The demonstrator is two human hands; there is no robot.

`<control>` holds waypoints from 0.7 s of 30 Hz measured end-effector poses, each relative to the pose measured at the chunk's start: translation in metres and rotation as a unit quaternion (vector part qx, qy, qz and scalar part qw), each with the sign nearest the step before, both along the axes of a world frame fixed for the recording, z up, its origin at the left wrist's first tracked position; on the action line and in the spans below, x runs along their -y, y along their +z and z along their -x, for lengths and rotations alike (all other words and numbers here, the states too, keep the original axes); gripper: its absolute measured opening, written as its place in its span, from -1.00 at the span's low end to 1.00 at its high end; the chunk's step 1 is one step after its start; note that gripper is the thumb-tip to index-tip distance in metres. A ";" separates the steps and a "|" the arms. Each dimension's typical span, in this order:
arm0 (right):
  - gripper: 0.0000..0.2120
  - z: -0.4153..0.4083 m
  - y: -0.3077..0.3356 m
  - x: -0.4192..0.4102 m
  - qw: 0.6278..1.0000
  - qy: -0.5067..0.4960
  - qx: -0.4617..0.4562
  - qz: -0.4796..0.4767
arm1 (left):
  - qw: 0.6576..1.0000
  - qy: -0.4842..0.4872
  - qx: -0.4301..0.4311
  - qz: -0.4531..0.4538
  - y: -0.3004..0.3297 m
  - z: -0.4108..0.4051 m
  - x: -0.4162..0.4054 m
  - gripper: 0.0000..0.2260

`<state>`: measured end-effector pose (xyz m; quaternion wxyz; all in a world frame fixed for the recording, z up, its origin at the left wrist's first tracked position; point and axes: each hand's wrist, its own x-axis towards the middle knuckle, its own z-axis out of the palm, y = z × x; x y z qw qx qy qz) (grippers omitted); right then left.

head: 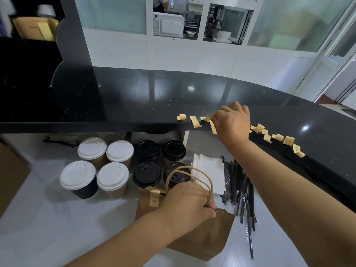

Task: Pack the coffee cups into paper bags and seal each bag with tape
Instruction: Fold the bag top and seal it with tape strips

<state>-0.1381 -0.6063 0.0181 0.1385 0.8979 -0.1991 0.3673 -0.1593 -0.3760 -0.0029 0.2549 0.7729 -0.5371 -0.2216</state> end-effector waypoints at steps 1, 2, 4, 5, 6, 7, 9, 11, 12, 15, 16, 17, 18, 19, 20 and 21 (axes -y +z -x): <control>-0.86 0.000 -0.001 0.000 1.000 -0.003 0.006 -0.006 | 1.000 0.001 0.002 -0.001 0.000 0.000 0.000 -0.81; -0.86 -0.001 -0.002 0.001 1.000 -0.007 0.012 -0.012 | 1.000 0.001 0.003 -0.002 0.000 0.000 0.000 -0.81; -0.86 -0.002 -0.002 0.001 0.999 -0.012 0.022 -0.021 | 1.000 0.001 0.004 -0.004 0.000 0.001 0.000 -0.81; -0.87 -0.003 -0.003 0.001 0.999 -0.013 0.026 -0.023 | 1.000 0.001 0.004 -0.004 0.000 0.001 0.000 -0.81; -0.87 -0.003 -0.003 0.001 0.999 -0.013 0.030 -0.023 | 1.000 0.002 0.002 -0.004 0.000 0.001 0.001 -0.81; -0.87 -0.004 -0.003 0.002 0.999 -0.014 0.034 -0.022 | 1.000 0.002 0.001 -0.005 0.001 0.001 0.000 -0.81; -0.87 -0.004 -0.004 0.002 0.998 -0.011 0.049 -0.023 | 1.000 0.003 0.002 -0.008 0.001 0.001 0.000 -0.81; -0.87 -0.004 -0.006 0.002 0.998 -0.007 0.061 -0.031 | 1.000 0.005 -0.002 -0.009 0.000 0.001 0.000 -0.81; -0.87 -0.004 -0.007 0.002 0.997 -0.005 0.065 -0.034 | 1.000 0.005 -0.003 -0.008 0.000 0.001 0.000 -0.81; -0.89 -0.004 -0.005 0.000 0.994 -0.003 0.098 -0.043 | 1.000 0.002 0.003 -0.003 0.001 0.001 0.000 -0.81; -0.89 -0.004 0.001 0.000 0.991 -0.003 0.122 -0.051 | 1.000 0.001 0.004 -0.002 0.001 0.001 0.000 -0.81; -0.90 -0.004 0.008 -0.001 0.988 -0.002 0.144 -0.059 | 1.000 0.000 0.004 0.000 0.001 0.001 0.000 -0.81; -0.90 -0.004 0.018 0.000 0.986 -0.002 0.152 -0.070 | 1.000 -0.002 0.005 0.002 0.001 0.001 0.001 -0.82; -0.89 -0.002 0.026 -0.001 0.986 -0.002 0.144 -0.088 | 1.000 -0.006 0.004 0.001 0.001 0.002 0.000 -0.82; -0.88 0.001 0.033 -0.002 0.985 0.001 0.130 -0.111 | 1.000 -0.007 0.004 0.000 0.002 0.002 0.000 -0.82; -0.87 0.005 0.038 -0.004 0.983 0.010 0.120 -0.137 | 1.000 -0.006 0.004 0.001 0.002 0.002 0.000 -0.82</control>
